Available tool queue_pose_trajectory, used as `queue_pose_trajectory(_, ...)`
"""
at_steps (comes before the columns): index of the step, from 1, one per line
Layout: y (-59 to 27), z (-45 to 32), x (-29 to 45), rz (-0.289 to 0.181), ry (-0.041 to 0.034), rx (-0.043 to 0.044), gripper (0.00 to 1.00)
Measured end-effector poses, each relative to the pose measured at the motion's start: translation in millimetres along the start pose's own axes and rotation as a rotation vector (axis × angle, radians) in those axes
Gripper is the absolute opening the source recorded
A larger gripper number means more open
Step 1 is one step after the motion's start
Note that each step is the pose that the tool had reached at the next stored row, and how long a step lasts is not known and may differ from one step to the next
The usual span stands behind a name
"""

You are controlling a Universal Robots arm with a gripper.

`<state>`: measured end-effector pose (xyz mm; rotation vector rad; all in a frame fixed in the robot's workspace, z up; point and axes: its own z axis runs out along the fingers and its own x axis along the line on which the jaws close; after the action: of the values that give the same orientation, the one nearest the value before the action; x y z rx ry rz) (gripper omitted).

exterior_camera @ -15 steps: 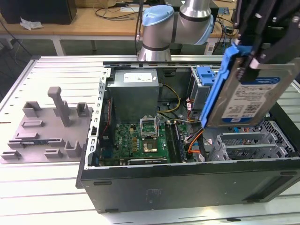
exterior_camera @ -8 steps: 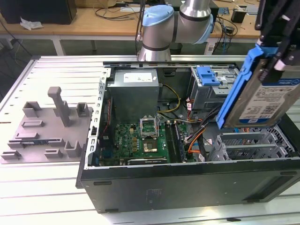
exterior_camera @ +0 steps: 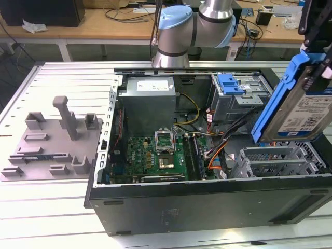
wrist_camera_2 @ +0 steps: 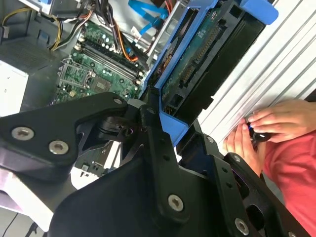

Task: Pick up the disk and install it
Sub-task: 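Insert the disk into the insertion slot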

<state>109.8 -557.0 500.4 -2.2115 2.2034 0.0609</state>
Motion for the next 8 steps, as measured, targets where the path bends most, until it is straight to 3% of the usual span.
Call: queue_pose_trajectory(8,-2.6,0.4,0.0,0.0,0.0001,0.0,0.37)
